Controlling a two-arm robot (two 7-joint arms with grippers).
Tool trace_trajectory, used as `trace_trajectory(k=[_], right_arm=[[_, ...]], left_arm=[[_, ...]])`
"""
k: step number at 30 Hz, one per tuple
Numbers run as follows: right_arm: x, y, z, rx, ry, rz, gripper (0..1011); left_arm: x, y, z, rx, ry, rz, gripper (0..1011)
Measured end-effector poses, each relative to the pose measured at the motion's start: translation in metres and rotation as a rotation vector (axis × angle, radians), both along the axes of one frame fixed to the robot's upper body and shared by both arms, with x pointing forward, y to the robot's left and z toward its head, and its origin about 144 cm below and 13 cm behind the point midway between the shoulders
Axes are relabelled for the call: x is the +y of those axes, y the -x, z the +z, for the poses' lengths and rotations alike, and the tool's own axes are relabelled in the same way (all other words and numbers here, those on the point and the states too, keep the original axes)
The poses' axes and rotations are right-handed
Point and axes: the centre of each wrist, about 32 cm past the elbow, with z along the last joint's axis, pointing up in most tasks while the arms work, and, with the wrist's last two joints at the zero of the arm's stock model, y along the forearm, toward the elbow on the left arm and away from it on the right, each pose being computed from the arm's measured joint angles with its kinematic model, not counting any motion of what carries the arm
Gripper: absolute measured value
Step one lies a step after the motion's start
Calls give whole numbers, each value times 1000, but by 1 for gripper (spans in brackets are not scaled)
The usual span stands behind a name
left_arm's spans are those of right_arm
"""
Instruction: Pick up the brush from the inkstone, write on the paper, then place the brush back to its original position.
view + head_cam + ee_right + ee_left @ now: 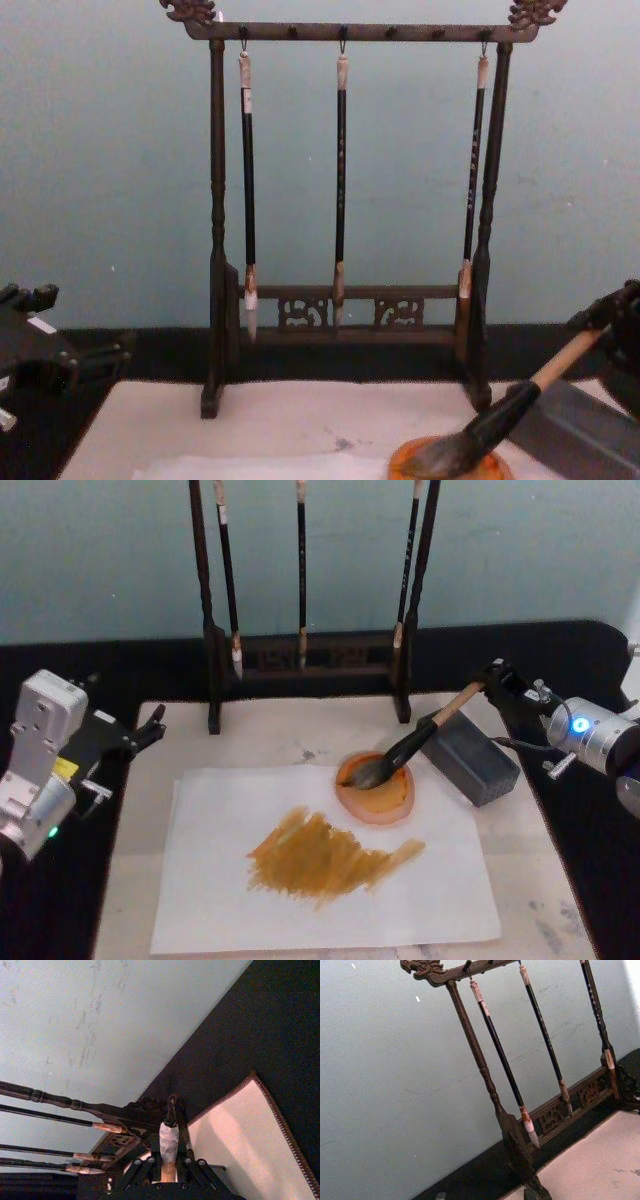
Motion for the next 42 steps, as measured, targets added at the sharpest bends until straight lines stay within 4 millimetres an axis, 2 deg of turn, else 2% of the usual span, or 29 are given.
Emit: trace_trajectory(k=[20,22,23,25,26,28,30,32,33,37,38,42], right_arm=[[0,2,2,2,12,-2,173],[0,2,2,3,12,-2,230],[0,2,2,3,12,-2,289],[0,2,2,3,12,-2,326],[0,2,2,3,12,-2,389],[0,2,2,3,12,-2,389],[0,2,2,3,11,-2,504],[0,2,2,3,11,-2,572],[0,2,2,3,11,-2,572],[0,2,2,3,11,-2,704],[0,2,2,3,11,-2,770],[0,2,2,3,11,-2,862]], left_arm=[[0,0,0,0,0,0,1010],[0,0,0,0,0,0,1010],[0,0,0,0,0,0,1009],[0,0,0,0,0,0,1010],[0,0,0,0,0,0,1010],[0,0,0,0,0,0,1010],[0,0,0,0,0,0,1010],[0,0,0,0,0,0,1010],[0,0,0,0,0,0,1010],[0,0,0,0,0,0,1009],[0,0,0,0,0,0,1010],[0,0,0,0,0,0,1010]])
